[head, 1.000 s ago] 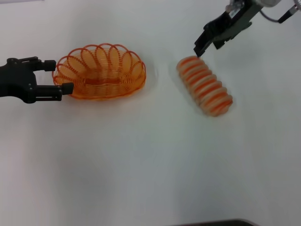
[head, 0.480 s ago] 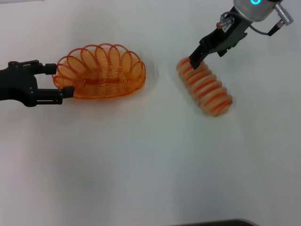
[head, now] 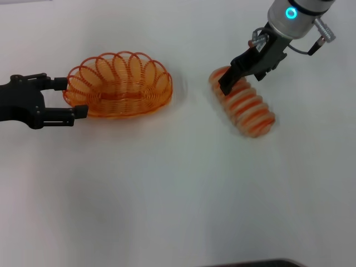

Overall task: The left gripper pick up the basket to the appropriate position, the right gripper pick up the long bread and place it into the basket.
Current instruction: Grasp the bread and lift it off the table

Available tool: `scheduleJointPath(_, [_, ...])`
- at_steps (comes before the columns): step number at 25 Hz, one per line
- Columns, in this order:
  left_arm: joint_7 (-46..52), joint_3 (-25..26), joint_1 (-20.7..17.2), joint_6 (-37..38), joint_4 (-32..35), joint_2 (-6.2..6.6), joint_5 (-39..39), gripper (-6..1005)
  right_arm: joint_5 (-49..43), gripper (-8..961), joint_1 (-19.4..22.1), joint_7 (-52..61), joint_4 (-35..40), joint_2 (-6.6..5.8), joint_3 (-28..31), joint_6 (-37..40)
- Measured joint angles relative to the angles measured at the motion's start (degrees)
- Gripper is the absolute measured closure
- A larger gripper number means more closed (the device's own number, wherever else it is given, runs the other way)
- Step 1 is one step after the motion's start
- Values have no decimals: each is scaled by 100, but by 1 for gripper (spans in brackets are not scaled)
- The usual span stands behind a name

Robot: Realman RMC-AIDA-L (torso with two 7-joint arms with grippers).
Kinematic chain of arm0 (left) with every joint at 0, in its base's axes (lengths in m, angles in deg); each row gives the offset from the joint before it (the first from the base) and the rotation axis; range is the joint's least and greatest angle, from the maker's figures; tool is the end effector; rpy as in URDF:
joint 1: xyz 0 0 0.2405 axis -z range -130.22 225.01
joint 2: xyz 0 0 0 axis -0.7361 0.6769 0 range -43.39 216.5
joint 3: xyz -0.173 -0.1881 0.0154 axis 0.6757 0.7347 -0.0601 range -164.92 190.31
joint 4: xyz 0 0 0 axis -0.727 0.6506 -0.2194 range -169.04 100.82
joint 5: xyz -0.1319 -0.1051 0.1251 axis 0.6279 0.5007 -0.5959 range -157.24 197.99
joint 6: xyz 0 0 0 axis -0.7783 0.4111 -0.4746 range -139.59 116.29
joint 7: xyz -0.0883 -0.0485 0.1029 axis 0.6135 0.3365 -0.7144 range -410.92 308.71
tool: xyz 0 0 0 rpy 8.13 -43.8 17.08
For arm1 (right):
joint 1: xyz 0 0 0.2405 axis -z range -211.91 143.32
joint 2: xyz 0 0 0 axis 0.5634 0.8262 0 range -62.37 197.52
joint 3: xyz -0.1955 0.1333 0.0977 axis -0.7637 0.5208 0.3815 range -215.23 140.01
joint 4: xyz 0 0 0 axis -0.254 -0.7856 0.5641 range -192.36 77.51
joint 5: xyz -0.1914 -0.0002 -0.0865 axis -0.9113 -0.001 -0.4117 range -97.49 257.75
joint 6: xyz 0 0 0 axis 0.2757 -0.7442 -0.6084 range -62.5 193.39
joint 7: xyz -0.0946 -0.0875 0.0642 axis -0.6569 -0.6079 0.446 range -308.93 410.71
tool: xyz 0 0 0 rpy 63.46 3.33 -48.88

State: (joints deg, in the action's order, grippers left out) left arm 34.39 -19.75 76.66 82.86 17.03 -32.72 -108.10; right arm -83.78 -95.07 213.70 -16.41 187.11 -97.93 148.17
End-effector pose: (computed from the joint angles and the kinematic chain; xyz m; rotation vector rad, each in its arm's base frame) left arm -0.2801 0.3265 0.0404 -2.7271 -0.6442 -0.4274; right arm 0.1652 0.4177 -0.0250 -2.2868 1.4124 -0.5863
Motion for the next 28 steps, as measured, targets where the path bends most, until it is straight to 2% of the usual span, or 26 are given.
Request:
scheduleJointPath(13, [-61,-8,-46,-30,-78,-4,-2,127,31,31,-65,9,-553,50,-585,-480])
scheduleJointPath(20, [-73,-8,-78,-28,-79,-26,-2,126,103,42,-53,-18,-600,61,-629,-520])
scheduleJointPath(24, [-92,-8,-86,-32,-79,-34,-2,126,339,48,5,-121,-552,28,-630,-420])
scheduleJointPath(27, [-98,-7,-97,-34,-79,-34,-2,127,371,278,12,-146,-550,20,-630,-379])
scheduleJointPath(28, [-99,-8,-98,-35,-80,-34,-2,127,371,292,12,-151,-550,20,-630,-372])
